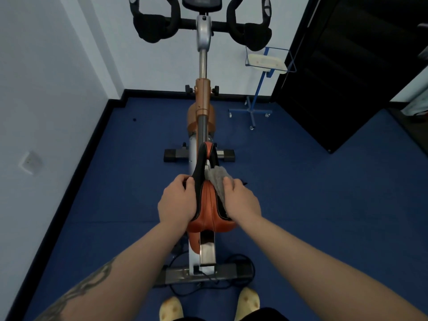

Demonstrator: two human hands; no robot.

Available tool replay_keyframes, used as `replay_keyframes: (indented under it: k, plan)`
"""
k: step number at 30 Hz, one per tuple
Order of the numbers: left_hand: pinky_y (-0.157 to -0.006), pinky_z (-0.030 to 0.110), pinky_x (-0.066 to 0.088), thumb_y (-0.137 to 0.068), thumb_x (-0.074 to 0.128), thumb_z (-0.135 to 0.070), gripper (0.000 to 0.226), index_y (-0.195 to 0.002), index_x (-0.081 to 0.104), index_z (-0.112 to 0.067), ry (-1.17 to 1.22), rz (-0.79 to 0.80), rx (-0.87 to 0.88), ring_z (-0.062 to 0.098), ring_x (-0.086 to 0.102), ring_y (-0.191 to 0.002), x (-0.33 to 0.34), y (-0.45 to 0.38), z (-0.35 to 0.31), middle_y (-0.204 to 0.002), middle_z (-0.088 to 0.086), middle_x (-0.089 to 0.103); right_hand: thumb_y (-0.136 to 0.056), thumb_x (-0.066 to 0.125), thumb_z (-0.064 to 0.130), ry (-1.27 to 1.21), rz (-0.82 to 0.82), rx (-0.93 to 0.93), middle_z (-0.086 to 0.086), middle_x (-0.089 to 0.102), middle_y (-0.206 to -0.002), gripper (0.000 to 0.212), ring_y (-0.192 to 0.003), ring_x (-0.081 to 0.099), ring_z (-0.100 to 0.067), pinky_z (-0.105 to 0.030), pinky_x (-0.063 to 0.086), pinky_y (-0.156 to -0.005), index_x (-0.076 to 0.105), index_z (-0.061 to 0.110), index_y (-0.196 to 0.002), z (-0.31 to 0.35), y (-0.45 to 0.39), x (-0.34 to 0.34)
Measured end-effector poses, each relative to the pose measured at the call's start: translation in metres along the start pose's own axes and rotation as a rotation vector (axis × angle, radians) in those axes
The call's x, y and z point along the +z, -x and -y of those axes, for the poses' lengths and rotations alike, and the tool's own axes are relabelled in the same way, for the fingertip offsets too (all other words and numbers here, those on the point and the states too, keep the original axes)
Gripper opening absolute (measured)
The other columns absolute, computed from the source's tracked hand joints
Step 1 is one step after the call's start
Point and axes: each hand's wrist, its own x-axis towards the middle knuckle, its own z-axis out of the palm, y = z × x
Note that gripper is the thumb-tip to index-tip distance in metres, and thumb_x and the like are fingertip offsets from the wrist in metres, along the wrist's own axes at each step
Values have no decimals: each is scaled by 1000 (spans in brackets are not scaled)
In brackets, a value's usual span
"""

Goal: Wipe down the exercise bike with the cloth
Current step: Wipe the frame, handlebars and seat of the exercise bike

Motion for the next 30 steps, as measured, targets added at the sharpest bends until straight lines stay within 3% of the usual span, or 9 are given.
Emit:
replay_keyframes:
  k: [3, 6, 8, 14, 16, 19, 24, 28, 30]
  plan:
    - [-60, 29, 35, -102, 38, -39, 28, -112, 61, -28, 0, -13, 5, 0, 48, -71, 0, -1, 0, -78, -19, 51, -100, 19, 55, 73, -115, -109, -4, 58, -113, 52, -92, 58, -21, -38, 46, -75, 47, 18, -123, -8, 16, 7]
    - [-59, 28, 36, -102, 38, -39, 28, -112, 61, -28, -6, -7, 3, 1, 50, -72, 0, -3, -1, -78, -19, 52, -103, 14, 51, 99, 41, -59, -8, 62, -113, 51, -89, 58, -22, -36, 44, -75, 48, 15, -117, 1, -3, -4]
    - [-56, 25, 34, -102, 38, -39, 27, -111, 61, -29, -3, -5, -4, -2, 49, -71, 0, -1, 0, -78, -19, 52, -104, 10, 48, 73, 104, 14, -11, 61, -119, 59, -100, 58, -27, -36, 40, -80, 52, 10, -121, 7, -14, -9]
    - [-55, 21, 31, -101, 39, -39, 25, -106, 61, -29, 1, -29, 9, -3, 48, -70, 1, -2, -1, -77, -19, 52, -101, 17, 52, 122, -108, -133, -4, 58, -109, 51, -92, 59, -23, -39, 47, -74, 46, 17, -123, -6, 10, 5]
    - [-55, 21, 31, -101, 38, -39, 25, -106, 61, -30, -3, -24, 5, -3, 48, -70, 1, -2, 0, -77, -19, 53, -103, 15, 47, 164, 14, -93, -5, 57, -109, 50, -93, 58, -23, -36, 41, -72, 47, 15, -123, -1, -6, 0]
    - [-55, 22, 31, -101, 39, -40, 25, -106, 61, -30, 9, -20, -2, -3, 48, -71, 1, 0, 1, -77, -20, 53, -105, 11, 44, 71, 107, 39, -11, 57, -125, 57, -108, 55, -29, -34, 35, -78, 49, 10, -129, 9, -20, -6]
    - [-58, 27, 36, -101, 39, -39, 26, -107, 62, -29, 6, -29, 10, 2, 52, -72, 1, -3, -1, -79, -17, 55, -100, 17, 52, 180, -109, -149, -6, 56, -116, 51, -94, 57, -23, -40, 48, -76, 44, 17, -124, -1, 12, 4]
    - [-55, 22, 33, -101, 39, -39, 26, -107, 62, -29, 5, -25, 2, -2, 50, -70, 2, -1, 1, -77, -18, 55, -103, 13, 49, 169, 109, -30, -7, 59, -102, 49, -84, 55, -24, -38, 43, -71, 44, 13, -115, 11, -14, -6]
    - [-56, 22, 33, -101, 39, -39, 26, -108, 62, -29, 24, -22, -4, -2, 50, -71, 2, 0, 2, -78, -19, 54, -103, 13, 48, 160, 85, -25, -6, 58, -102, 50, -85, 54, -24, -38, 42, -71, 45, 12, -117, 14, -14, -4]
